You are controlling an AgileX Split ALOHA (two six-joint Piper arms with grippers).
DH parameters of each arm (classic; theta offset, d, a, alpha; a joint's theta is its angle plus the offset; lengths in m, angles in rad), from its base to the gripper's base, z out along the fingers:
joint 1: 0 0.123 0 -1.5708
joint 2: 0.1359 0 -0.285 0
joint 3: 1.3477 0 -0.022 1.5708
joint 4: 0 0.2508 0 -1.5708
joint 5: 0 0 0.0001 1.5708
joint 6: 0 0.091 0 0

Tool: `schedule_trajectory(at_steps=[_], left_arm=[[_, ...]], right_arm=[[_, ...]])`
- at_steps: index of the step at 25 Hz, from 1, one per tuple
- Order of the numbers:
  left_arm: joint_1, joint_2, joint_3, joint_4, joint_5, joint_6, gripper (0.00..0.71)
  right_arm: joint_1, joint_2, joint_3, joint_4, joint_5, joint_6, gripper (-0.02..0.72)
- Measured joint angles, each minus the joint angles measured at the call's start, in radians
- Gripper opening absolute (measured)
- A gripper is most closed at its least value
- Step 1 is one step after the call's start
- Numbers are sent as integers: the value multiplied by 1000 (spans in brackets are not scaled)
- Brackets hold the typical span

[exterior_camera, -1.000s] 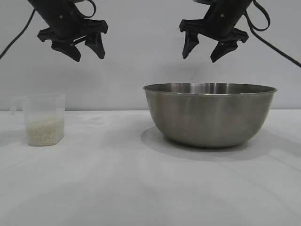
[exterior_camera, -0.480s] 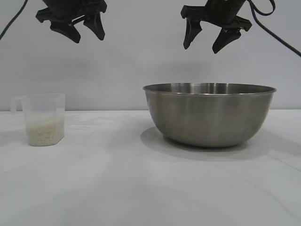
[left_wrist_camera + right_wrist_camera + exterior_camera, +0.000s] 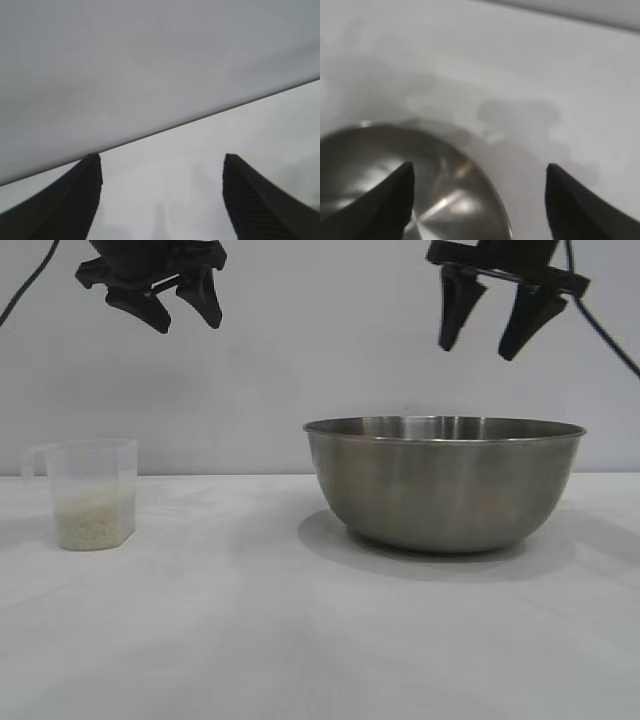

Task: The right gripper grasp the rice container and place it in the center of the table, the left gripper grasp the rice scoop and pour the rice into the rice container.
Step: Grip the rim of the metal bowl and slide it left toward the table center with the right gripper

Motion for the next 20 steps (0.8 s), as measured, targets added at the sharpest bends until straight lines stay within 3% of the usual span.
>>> schedule_trajectory(at_steps=[4,20], left_arm=[[0,0,0,4,2,0,433],[0,0,0,6,11,0,433]], right_arm=[[-8,0,0,-21,92,5,475],[-19,-3,260,-26,80,18,475]])
